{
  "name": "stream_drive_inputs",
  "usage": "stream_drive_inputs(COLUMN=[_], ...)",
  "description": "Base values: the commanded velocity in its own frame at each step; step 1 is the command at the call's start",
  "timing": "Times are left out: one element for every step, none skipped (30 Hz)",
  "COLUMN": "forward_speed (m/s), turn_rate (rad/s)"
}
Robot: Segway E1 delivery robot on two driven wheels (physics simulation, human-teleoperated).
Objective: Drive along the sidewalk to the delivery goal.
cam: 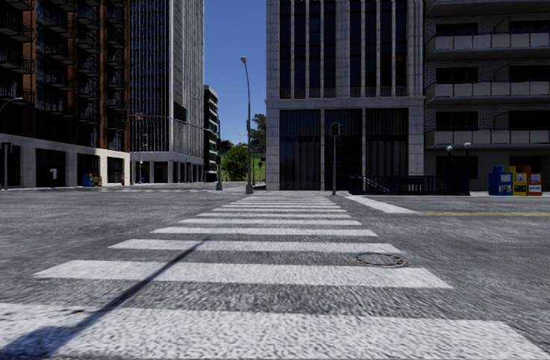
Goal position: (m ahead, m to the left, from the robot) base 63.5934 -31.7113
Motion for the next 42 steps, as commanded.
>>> stream_drive_inputs(forward_speed=[1.36, 1.36, 1.36, 1.37, 1.37, 1.37, 1.37, 1.37, 1.37, 1.37, 1.37, 1.37, 1.37, 1.37, 1.37, 1.37, 1.38, 1.38, 1.38, 1.38, 1.38, 1.38, 1.38, 1.42, 2.0, 2.0, 2.0, 2.0, 2.0, 2.0, 2.0, 2.0, 2.0, 2.0, 2.0, 2.0, 2.0, 2.0, 2.0, 2.0, 2.0, 2.0], turn_rate=[0.0, 0.0, 0.0, 0.0, 0.0, 0.0, 0.0, 0.0, 0.0, 0.0, 0.0, 0.0, 0.0, 0.0, 0.0, 0.0, 0.0, 0.0, 0.0, 0.0, 0.0, 0.0, 0.0, 0.0, 0.0, 0.0, 0.0, 0.0, 0.0, 0.0, 0.0, 0.0, 0.0, 0.0, 0.0, 0.0, 0.0, 0.0, 0.0, 0.0, 0.0, 0.0])
